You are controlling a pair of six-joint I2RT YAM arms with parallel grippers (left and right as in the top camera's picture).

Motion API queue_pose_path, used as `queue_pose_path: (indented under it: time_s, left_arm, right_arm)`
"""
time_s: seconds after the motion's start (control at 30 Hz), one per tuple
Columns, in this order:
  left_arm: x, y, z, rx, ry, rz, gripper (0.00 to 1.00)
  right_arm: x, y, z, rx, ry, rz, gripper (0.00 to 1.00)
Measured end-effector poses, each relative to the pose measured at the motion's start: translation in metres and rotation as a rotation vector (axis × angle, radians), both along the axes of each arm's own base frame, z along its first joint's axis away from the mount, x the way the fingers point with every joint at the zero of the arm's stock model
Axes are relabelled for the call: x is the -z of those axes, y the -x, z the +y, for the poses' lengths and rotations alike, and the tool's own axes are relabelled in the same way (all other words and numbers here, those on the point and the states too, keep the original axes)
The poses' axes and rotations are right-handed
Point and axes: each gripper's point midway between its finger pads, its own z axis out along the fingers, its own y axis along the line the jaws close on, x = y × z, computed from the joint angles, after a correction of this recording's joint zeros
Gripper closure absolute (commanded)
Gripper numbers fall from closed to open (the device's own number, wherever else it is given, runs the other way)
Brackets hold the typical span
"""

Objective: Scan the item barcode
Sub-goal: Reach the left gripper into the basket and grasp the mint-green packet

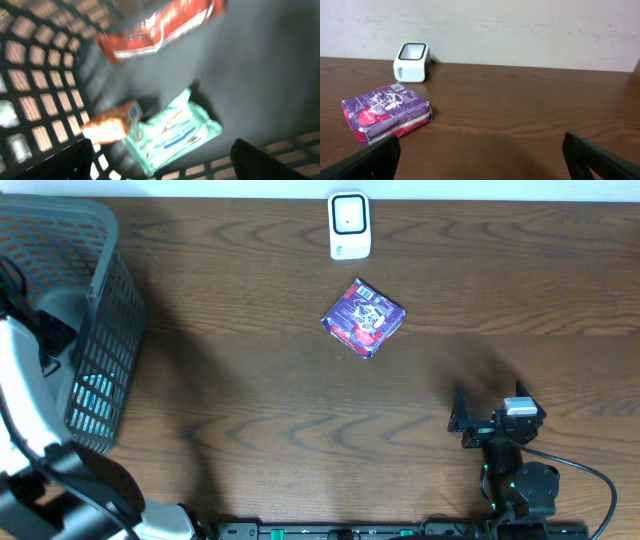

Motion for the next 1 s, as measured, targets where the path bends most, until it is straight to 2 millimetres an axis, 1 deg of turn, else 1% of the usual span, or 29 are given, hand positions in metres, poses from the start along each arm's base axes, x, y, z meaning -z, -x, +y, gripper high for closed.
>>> queue_pose_path:
  time_s: [0.1, 0.23, 0.37, 0.47, 0.6, 0.8, 0.9, 0.97, 1.0]
  left_arm:
    - [0.027, 0.007, -0.005, 0.015, 0.06, 0.089, 0.13]
    - [0.057, 0.018, -0.013, 0.028, 0.127, 0.189, 0.13]
    - [0.077, 0.026, -0.021, 0.05, 0.181, 0.254, 0.13]
    - [0.085, 0.021, -0.024, 0.087, 0.215, 0.242, 0.13]
    - [0.09, 0.015, -0.029, 0.137, 0.25, 0.213, 0.13]
    - [0.102, 0.009, -0.03, 0.198, 0.253, 0.193, 0.13]
    - [0.109, 0.008, -0.031, 0.212, 0.25, 0.184, 0.15]
    - [0.113, 0.006, -0.03, 0.217, 0.245, 0.178, 0.21]
    - [0.115, 0.006, -0.03, 0.219, 0.244, 0.176, 0.25]
  right_arm:
    - [0.0, 0.0, 0.0, 0.0, 0.0, 0.0, 0.01]
    - [0.0, 0.0, 0.0, 0.0, 0.0, 0.0, 0.01]
    - [0.0, 0.0, 0.0, 0.0, 0.0, 0.0, 0.01]
    - [0.0, 0.0, 0.0, 0.0, 0.0, 0.0, 0.01]
    - [0.0, 0.0, 0.0, 0.0, 0.0, 0.0, 0.01]
    - [0.0, 0.0, 0.0, 0.0, 0.0, 0.0, 0.01]
    - [0.0, 0.0, 0.0, 0.0, 0.0, 0.0, 0.01]
    - [0.0, 0.0, 0.0, 0.0, 0.0, 0.0, 0.01]
    - [0.0, 0.0, 0.0, 0.0, 0.0, 0.0, 0.01]
